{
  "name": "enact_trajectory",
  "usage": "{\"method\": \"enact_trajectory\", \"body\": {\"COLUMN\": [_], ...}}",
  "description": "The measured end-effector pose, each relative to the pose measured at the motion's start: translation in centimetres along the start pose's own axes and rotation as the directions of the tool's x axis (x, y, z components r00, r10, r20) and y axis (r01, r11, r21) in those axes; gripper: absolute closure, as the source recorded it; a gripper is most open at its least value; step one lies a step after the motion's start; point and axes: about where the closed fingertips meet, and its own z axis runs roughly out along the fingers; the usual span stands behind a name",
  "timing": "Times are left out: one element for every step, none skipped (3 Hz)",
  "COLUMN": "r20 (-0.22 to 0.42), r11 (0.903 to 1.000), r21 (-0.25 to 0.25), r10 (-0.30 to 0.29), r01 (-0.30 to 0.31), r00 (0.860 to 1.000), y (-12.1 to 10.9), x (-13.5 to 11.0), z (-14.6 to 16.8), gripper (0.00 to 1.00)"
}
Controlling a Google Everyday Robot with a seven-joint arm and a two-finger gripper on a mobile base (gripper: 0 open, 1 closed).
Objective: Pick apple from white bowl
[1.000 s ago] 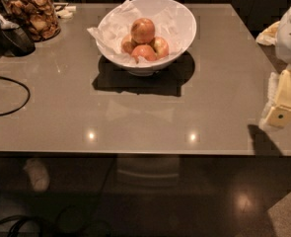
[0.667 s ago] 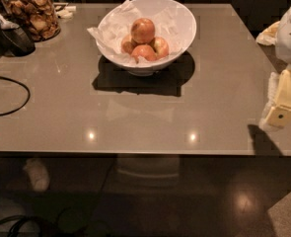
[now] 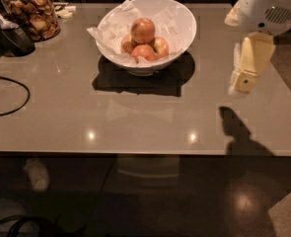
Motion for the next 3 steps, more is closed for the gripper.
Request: {"method": "enact_trajectory", "body": {"r20": [0.010,0.050,0.083], "r11": [0.9987,0.9989,0.9969], "r21": [0.010,0.030,0.061], "r10": [-0.050,-0.038,-0.056], "r01": [0.050,0.036,0.051], "r00": [0.999,0.998,0.995], "y": [-1.2,-2.2,-7.2], "x": [-2.0,-3.2,-8.9], "z": [-0.2,0.0,1.0], "gripper": [0.00,0.00,0.00]}}
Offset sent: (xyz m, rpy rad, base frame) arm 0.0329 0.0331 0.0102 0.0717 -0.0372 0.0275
